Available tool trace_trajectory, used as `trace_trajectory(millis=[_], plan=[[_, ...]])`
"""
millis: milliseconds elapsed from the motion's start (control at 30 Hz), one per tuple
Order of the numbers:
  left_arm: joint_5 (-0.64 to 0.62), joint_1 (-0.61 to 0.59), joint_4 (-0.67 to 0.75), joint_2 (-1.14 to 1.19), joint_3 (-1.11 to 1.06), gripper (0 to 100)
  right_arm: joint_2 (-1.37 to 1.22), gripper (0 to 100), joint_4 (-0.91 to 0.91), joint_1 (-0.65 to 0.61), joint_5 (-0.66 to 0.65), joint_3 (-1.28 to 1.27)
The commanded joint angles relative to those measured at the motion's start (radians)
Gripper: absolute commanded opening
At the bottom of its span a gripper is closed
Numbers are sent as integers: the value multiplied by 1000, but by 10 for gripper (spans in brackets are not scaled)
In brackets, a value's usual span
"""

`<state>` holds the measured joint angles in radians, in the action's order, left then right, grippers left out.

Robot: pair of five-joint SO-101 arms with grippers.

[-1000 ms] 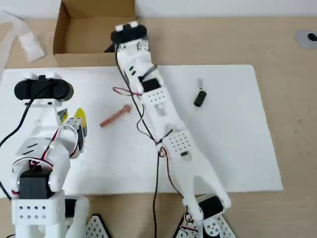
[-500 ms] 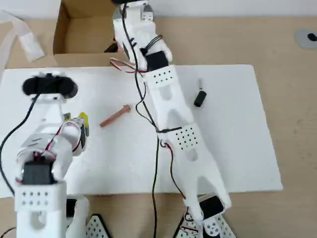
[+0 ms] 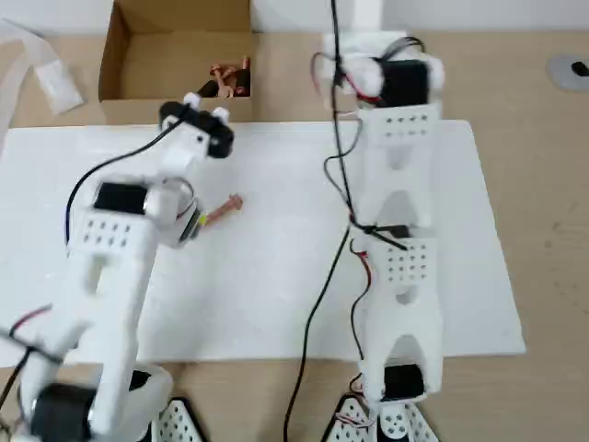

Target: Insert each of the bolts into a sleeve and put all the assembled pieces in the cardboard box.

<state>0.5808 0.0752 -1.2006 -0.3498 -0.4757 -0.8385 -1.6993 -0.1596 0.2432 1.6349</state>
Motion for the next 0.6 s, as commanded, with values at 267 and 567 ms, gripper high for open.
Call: trace_trajectory(millis=[267,567], plan=[[57,95,-3,357,311,133,156,326,-89,285,9,28],[54,112,31,463,342,135,153,326,-89,346,5,25]])
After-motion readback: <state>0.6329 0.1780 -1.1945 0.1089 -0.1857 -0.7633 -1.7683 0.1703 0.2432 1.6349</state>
